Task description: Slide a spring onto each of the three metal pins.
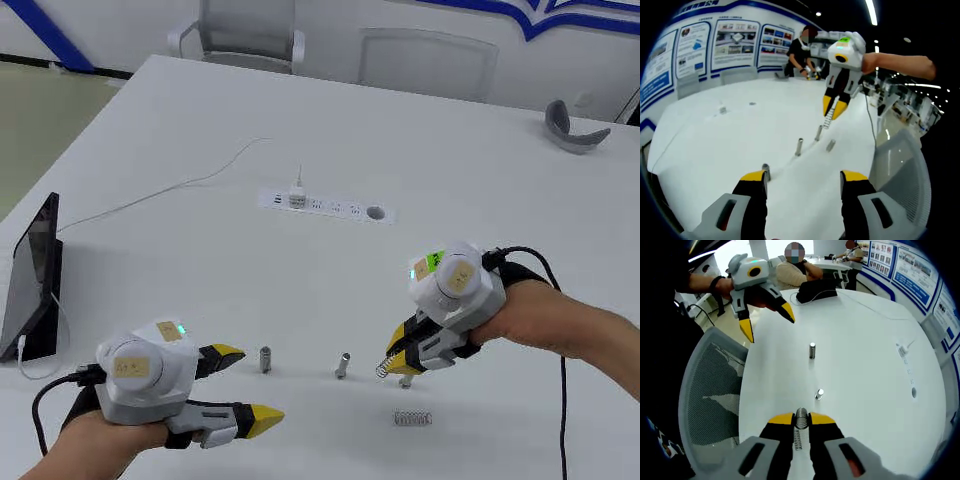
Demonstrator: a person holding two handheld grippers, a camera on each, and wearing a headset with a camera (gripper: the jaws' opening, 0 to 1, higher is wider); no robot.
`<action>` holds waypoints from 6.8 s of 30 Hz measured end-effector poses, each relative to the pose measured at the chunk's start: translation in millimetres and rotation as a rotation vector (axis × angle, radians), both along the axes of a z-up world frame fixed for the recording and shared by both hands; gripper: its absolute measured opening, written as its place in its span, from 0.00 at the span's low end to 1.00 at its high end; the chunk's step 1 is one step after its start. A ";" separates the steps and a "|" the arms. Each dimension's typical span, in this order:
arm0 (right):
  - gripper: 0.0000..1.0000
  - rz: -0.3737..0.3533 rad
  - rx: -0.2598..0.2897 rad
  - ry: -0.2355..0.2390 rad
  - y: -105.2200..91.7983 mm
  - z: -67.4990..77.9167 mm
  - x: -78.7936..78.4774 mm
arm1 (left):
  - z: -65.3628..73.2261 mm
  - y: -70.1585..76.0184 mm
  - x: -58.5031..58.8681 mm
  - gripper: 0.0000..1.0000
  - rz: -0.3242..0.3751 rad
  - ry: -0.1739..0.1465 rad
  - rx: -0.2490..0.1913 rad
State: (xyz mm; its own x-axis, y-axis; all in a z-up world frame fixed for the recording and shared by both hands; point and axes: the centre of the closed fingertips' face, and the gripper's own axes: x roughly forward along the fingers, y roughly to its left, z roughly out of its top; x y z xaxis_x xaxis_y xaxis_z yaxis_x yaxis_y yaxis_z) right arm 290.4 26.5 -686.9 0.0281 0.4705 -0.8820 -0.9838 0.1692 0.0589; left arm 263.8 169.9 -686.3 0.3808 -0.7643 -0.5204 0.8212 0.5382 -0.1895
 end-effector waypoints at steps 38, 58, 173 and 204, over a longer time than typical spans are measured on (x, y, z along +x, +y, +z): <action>0.12 0.064 -0.060 -0.003 32.9 -36.3 37.4 | -14.9 53.5 -3.3 0.65 0.152 0.058 0.004; 0.12 0.106 -0.088 0.000 40.8 -54.6 34.3 | -13.9 56.9 -4.3 0.65 0.165 0.063 0.003; 0.68 -0.701 0.355 -0.121 -77.7 -24.4 -29.5 | -1.6 -10.8 -6.7 0.66 0.018 0.055 -0.008; 0.78 -0.815 0.383 -0.096 -107.2 -28.9 -71.1 | -18.9 -97.9 -25.6 0.65 -0.266 0.035 0.088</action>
